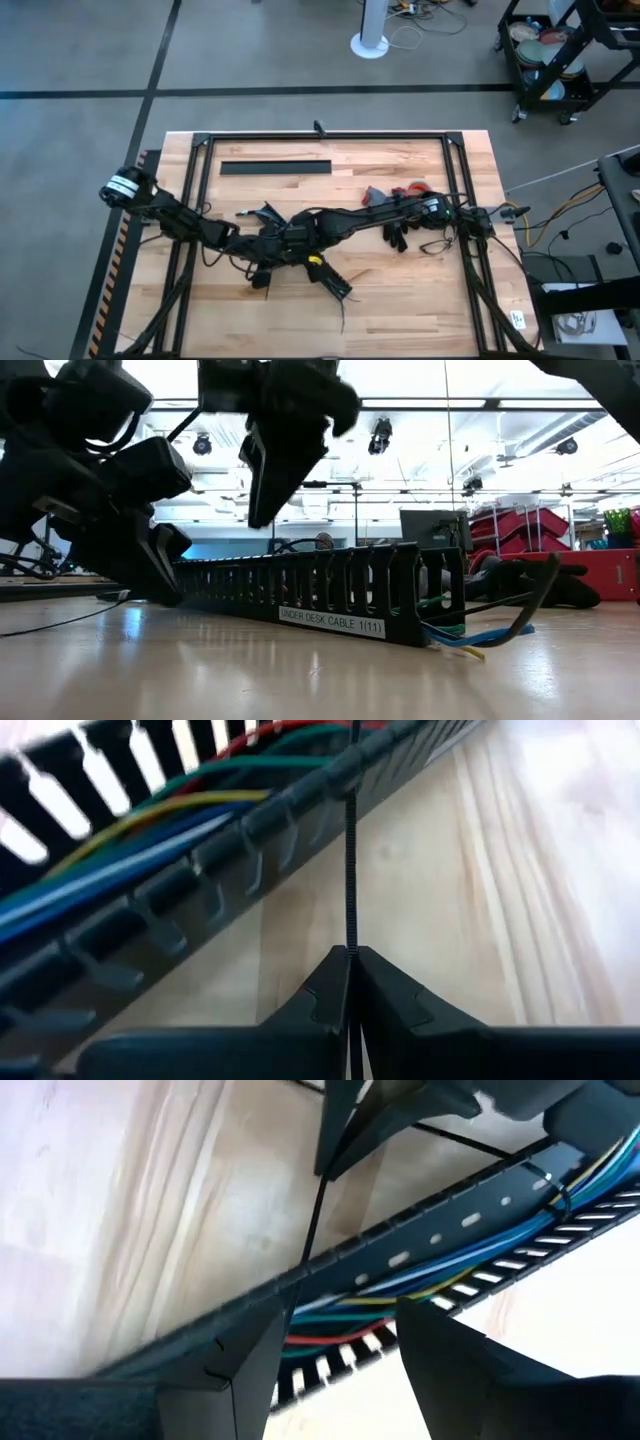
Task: Ziptie cables
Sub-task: Put the colored zip-tied cables into the black cable duct
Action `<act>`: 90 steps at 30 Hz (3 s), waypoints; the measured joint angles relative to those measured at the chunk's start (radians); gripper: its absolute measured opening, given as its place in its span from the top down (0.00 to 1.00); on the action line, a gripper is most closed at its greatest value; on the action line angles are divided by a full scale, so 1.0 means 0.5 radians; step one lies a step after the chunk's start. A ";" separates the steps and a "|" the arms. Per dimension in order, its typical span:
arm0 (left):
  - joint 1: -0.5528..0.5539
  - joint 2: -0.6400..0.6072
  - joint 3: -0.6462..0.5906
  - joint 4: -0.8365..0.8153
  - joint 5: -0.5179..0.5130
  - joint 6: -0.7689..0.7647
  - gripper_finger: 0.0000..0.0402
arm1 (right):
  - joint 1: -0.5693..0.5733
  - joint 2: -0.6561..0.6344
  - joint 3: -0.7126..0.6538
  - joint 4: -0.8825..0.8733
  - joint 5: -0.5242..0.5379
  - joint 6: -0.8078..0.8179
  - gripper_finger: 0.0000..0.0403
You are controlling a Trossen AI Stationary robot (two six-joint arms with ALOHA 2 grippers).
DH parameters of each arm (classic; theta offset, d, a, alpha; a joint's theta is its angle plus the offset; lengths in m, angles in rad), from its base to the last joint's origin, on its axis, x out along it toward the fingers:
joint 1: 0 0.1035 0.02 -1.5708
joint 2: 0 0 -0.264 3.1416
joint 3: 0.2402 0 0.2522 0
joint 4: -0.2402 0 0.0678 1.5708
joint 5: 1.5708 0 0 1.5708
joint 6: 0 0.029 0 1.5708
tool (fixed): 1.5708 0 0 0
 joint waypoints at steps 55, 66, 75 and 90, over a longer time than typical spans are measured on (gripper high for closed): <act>-0.015 -0.005 -0.004 -0.073 0.311 -0.439 1.00 | 0.301 0.162 -0.182 0.279 -0.266 1.684 0.84; -0.119 -0.005 -0.003 -0.078 0.377 -0.570 1.00 | 0.265 0.152 -0.180 0.132 -0.214 1.691 0.99; -0.219 -0.006 -0.001 -0.100 0.485 -0.666 1.00 | 0.242 0.152 -0.169 0.095 -0.216 1.650 0.99; -0.269 -0.006 -0.002 -0.114 0.676 -0.732 0.96 | 0.217 0.141 -0.169 0.053 -0.228 1.600 1.00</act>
